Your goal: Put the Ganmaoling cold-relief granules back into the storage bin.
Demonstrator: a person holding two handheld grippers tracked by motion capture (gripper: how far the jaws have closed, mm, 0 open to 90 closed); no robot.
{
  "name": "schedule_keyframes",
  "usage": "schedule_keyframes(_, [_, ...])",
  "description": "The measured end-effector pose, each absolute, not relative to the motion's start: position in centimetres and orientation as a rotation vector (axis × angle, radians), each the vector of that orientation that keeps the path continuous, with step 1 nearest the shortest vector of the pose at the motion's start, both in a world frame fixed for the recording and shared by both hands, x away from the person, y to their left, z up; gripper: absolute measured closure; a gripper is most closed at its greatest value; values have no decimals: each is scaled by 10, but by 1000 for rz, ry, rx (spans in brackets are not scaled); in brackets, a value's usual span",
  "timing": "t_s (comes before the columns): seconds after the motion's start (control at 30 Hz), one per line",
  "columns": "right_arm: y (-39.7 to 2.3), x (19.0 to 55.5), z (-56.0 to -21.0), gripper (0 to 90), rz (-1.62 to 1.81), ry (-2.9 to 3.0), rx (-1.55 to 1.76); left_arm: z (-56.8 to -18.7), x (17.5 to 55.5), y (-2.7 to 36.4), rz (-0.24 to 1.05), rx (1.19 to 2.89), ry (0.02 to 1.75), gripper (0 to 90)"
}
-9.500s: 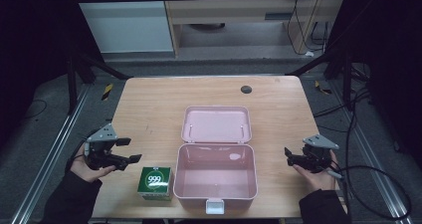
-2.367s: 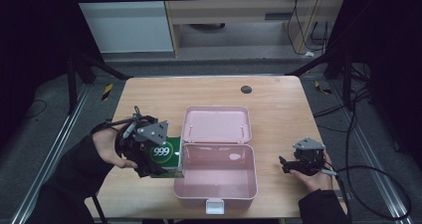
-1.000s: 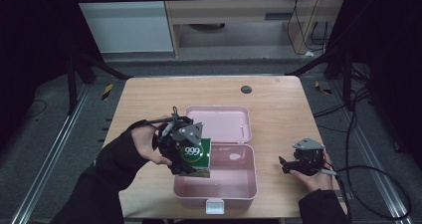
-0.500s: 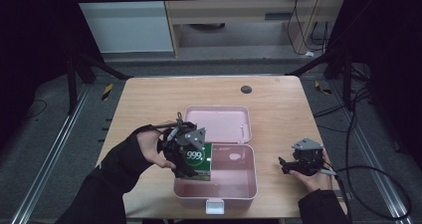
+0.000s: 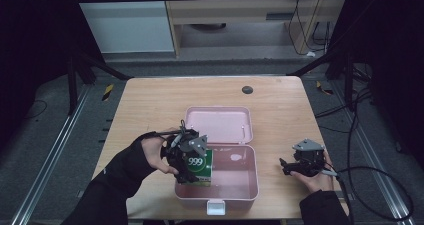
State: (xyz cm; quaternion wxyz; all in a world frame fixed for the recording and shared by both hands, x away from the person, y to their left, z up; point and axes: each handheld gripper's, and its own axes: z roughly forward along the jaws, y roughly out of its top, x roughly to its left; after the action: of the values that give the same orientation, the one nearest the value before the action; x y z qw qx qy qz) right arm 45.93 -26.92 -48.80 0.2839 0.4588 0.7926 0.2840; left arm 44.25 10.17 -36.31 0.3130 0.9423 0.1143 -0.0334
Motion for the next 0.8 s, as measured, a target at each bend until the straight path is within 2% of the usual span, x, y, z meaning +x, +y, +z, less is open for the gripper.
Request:
schedule_keyframes(0.1, [-269,459,-488,30,759,2122,1229,-365,447,104,-73,2557,231,146])
schedule_keyframes(0.2, [-269,459,-488,30,754,2125,1225,-359,461,109,-13,2743,-19,145])
schedule_keyframes(0.8, [-268,459,-489,28,750,2138,1226,-381,463,110,-31,2738,27,143])
